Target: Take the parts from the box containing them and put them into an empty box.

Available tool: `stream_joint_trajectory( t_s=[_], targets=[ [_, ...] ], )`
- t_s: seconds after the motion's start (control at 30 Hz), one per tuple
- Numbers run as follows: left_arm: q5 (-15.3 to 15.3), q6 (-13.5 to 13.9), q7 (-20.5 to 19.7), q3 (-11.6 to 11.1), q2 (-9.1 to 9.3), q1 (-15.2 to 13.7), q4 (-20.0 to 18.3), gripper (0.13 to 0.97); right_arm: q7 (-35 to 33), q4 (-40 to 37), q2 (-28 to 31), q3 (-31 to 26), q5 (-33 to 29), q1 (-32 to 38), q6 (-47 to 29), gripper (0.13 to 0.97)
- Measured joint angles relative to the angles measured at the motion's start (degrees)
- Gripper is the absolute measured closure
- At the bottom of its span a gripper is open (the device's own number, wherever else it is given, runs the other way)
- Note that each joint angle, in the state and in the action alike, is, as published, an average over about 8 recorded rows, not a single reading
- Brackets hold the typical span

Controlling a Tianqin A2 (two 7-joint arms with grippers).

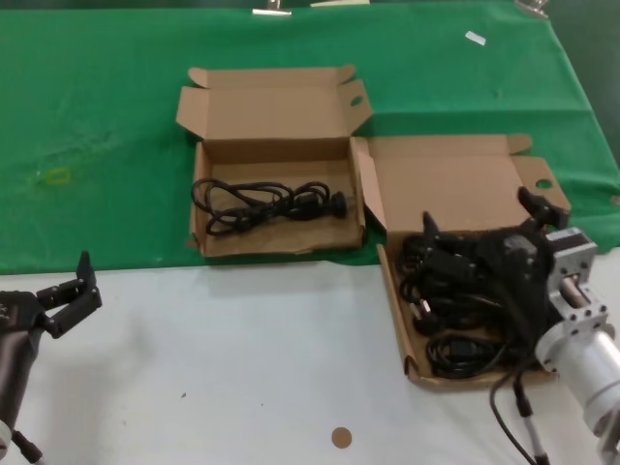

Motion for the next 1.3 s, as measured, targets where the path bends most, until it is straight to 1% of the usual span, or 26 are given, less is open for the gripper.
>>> stream_joint_trajectory(
  t_s=[0.2, 1.3],
  targets=[
    [0.0, 0.0, 0.0, 0.0, 0.00, 0.0, 0.0, 0.132, 0.1, 1.3, 0.2, 0.7, 0.8, -1.6, 1.1, 0.129],
    [0.0, 0.0, 0.0, 0.0, 0.00, 0.0, 0.0, 0.132, 0.1, 1.4, 0.2, 0.8, 0.8, -1.7, 1.1, 0.129]
  ],
)
